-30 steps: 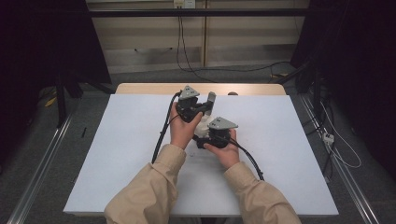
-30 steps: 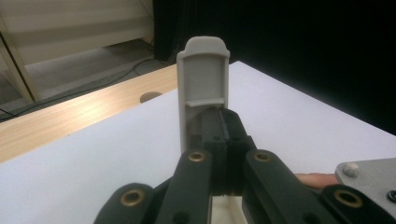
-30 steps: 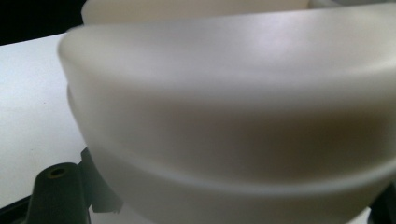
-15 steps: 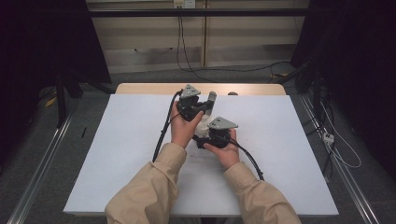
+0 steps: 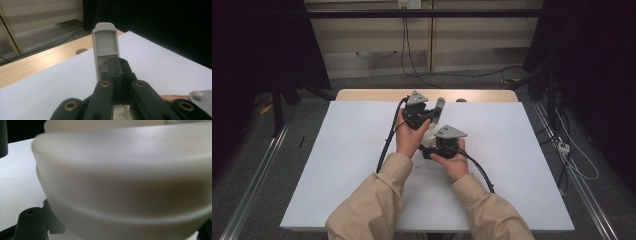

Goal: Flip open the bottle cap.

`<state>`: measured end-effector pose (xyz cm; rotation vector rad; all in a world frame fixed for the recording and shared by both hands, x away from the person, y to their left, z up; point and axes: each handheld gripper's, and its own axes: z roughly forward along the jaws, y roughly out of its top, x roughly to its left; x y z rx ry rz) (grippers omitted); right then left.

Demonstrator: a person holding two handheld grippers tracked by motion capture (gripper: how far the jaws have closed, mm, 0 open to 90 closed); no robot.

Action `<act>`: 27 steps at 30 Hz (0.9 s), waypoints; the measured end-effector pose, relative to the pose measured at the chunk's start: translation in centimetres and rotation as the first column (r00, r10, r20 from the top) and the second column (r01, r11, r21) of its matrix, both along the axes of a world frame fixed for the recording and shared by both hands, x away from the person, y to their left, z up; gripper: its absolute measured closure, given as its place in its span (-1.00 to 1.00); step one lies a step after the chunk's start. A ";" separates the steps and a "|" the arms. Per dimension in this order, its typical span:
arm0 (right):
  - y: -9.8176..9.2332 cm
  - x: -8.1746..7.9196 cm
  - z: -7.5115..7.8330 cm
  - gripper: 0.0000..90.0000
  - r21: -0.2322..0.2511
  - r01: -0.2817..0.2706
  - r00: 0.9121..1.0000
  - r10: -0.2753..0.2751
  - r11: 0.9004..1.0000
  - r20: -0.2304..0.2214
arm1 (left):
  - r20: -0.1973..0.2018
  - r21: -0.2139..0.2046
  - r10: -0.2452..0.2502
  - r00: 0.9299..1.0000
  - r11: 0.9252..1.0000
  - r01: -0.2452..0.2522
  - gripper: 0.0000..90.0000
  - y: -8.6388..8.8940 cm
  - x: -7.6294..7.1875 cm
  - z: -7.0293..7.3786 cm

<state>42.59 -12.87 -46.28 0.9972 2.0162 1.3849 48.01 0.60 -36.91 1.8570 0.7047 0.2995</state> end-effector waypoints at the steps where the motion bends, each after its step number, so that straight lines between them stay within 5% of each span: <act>1: 0.0 0.0 0.0 -0.59 0.000 0.000 1.000 0.000 1.000 -0.001 | -0.002 -0.001 0.001 1.000 1.000 -0.001 1.00 0.0 0.0 0.0; 27: 0.0 0.0 0.0 -0.59 -0.001 0.002 1.000 -0.002 1.000 0.001 | 0.000 0.012 0.007 1.000 1.000 -0.007 1.00 -0.3 0.2 -0.5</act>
